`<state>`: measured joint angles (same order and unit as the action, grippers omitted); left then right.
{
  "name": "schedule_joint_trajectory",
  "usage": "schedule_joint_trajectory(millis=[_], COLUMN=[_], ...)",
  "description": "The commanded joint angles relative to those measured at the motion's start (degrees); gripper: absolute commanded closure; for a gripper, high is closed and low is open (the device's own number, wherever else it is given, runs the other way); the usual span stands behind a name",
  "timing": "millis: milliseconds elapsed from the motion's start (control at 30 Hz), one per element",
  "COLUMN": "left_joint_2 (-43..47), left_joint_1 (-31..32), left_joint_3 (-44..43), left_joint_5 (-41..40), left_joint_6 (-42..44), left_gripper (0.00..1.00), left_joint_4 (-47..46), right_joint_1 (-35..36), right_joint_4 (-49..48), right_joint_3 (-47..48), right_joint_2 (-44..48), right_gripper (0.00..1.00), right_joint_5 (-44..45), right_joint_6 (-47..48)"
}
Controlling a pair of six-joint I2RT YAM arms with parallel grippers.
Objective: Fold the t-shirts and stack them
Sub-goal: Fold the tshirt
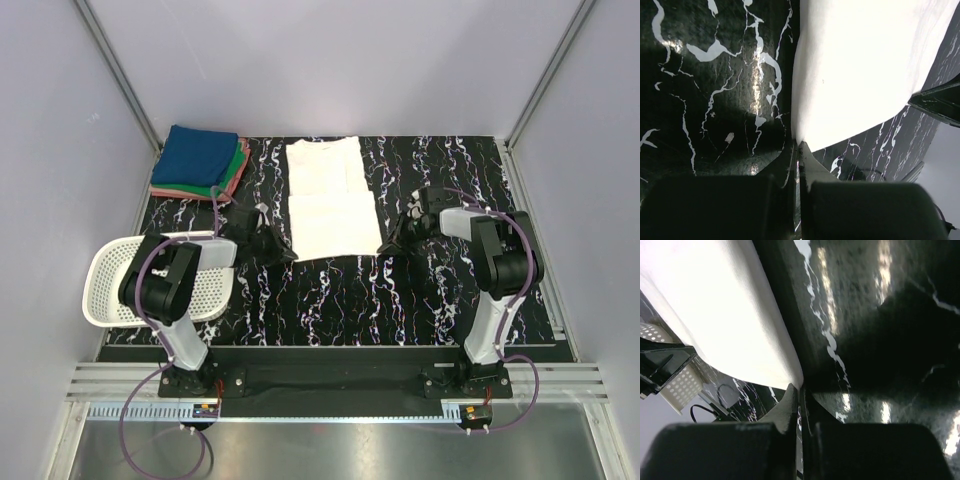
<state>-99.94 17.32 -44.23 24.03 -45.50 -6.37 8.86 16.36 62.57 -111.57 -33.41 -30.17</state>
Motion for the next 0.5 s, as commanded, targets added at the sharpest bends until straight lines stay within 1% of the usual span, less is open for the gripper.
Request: schedule_joint_trajectory(millis=[0, 167, 333, 467], left_joint_2=[2.01, 7.03, 10.20, 12.48], left_joint_1=[0.70, 2.01, 3.59, 6.23], left_joint_3=[1.86, 2.83, 4.32, 5.55], left_joint_5=[-4.87, -9.00, -9.01, -9.18], left_joint_6=[3.74, 6.47, 7.00, 6.74], left_gripper=[1.00, 1.00, 1.00, 1.00], left_joint_4=[9.69, 14.37, 16.21, 16.74], right_joint_1=[0.45, 0.80, 1.59, 3.70], right_joint_4=[3.50, 5.17, 5.35, 6.14], right_joint_3=[-4.64, -9.73, -12.73, -15.63], right_joint_2=[3.45, 8.38, 10.58, 15.75], right_gripper=[1.00, 1.00, 1.00, 1.00], right_joint_5=[5.98, 9.84, 9.85, 12.22], right_joint_6=[0.03, 0.03, 0.20, -0.50])
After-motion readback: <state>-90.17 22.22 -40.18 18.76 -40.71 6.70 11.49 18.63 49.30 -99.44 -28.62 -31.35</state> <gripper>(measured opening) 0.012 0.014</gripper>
